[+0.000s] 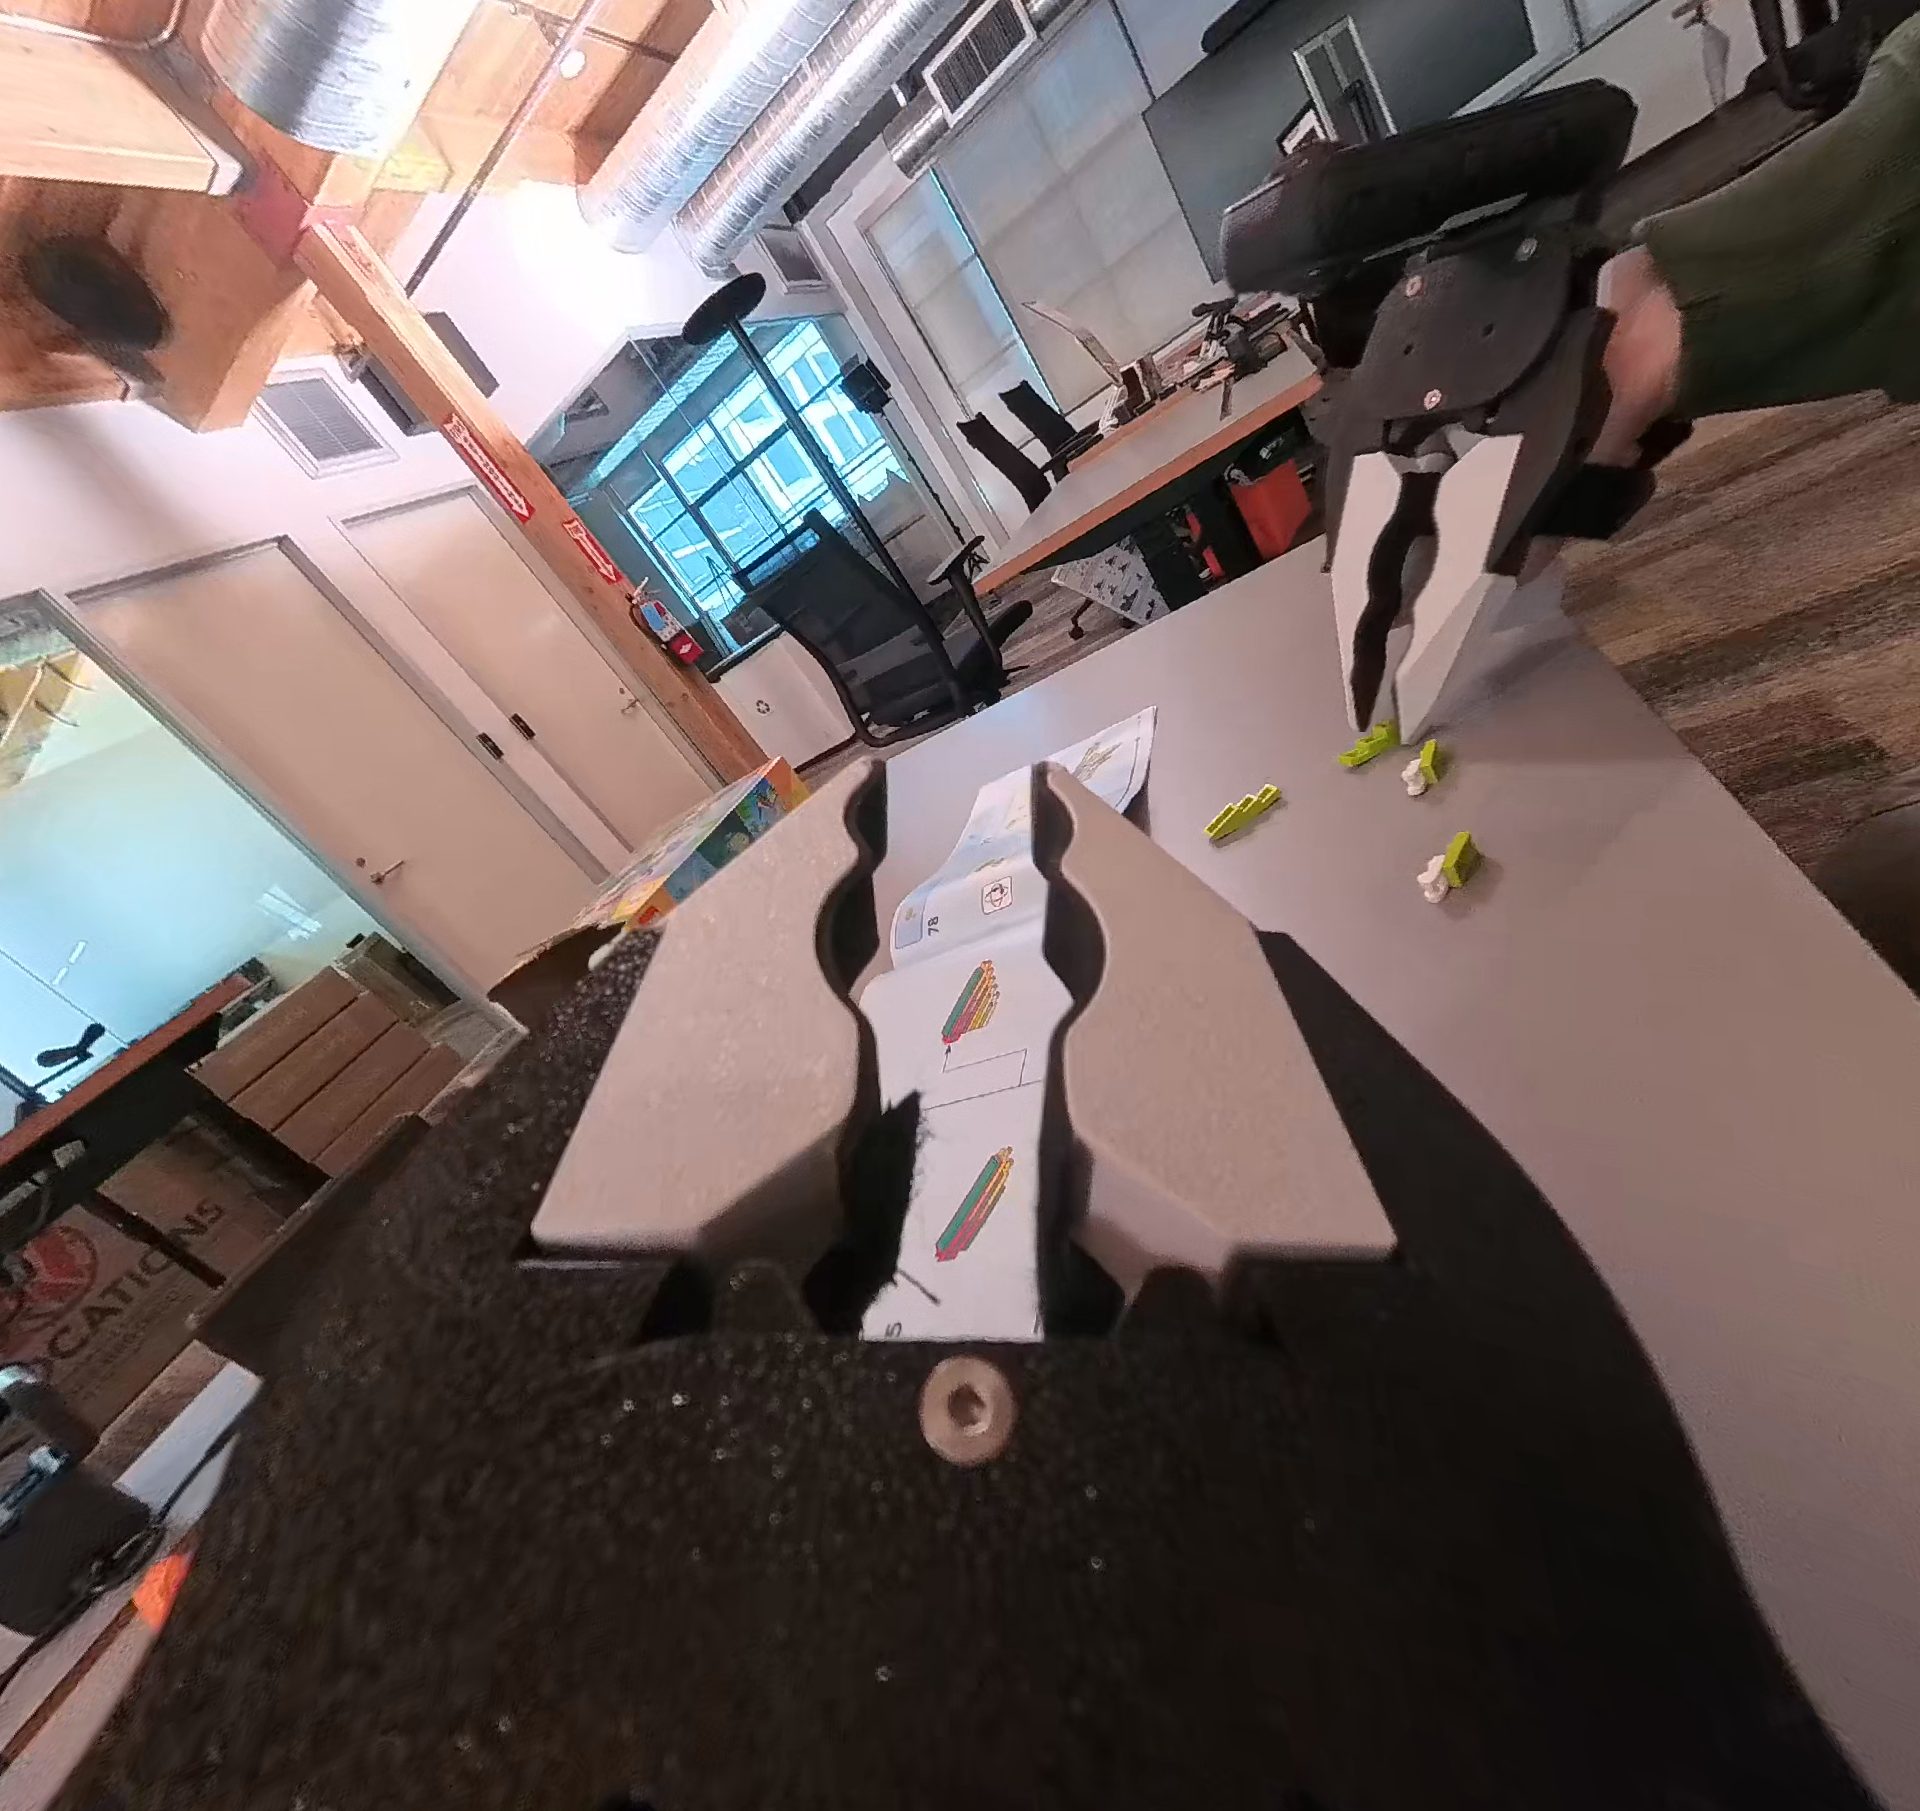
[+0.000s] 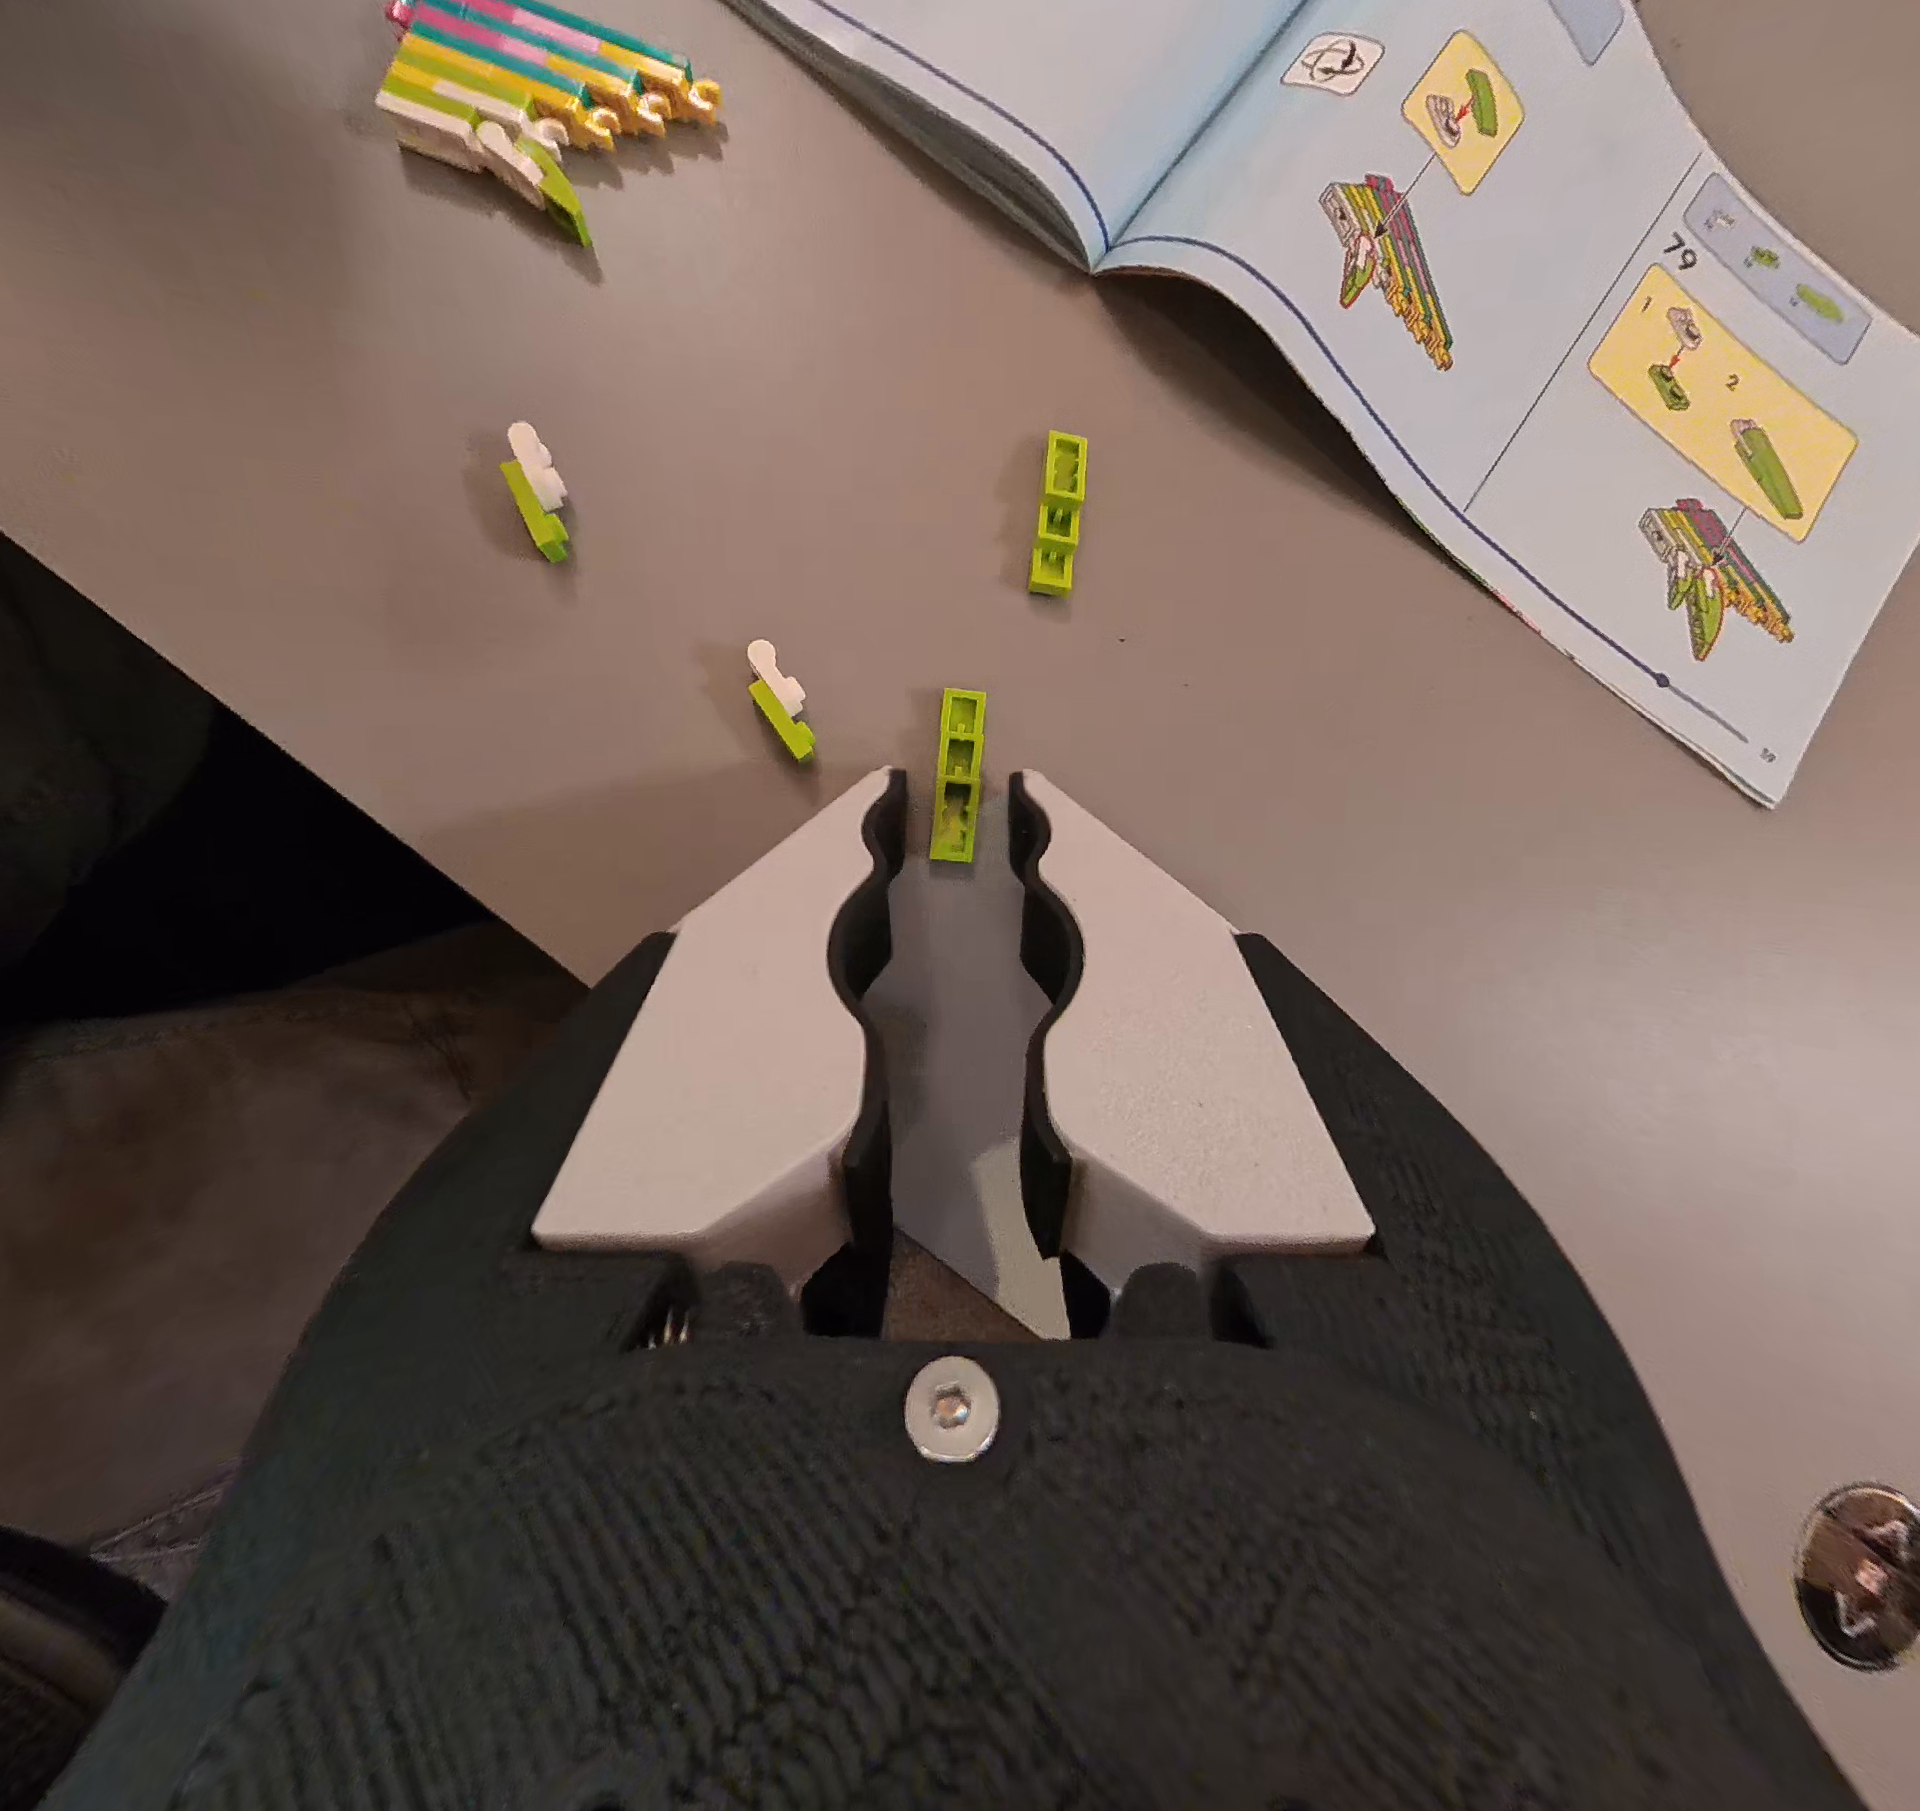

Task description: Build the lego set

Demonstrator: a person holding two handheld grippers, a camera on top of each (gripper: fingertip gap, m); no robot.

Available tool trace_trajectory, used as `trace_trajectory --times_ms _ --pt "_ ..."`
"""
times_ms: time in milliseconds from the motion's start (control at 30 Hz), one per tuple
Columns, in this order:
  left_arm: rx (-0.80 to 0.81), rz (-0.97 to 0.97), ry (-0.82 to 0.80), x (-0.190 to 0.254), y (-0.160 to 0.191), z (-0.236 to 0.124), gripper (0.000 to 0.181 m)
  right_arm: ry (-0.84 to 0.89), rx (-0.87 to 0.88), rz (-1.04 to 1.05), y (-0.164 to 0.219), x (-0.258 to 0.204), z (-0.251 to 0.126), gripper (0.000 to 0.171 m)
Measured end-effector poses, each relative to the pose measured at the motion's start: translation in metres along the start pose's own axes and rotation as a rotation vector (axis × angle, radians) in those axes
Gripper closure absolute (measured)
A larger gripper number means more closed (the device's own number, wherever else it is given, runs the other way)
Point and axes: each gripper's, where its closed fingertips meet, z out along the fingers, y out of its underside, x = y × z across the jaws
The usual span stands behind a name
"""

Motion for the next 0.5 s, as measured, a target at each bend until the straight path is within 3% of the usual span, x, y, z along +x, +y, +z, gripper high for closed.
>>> trace_trajectory --times_ms 300,500 --pt "-0.004 -0.011 -0.003 -0.002 0.001 -0.001 0.156 -0.06 0.214 -0.011 -0.016 -0.011 -0.02 0.141" --pt "-0.002 -0.018 0.001 -0.003 0.001 -0.001 0.156 -0.185 0.207 -0.098 -0.014 -0.038 -0.006 0.141"
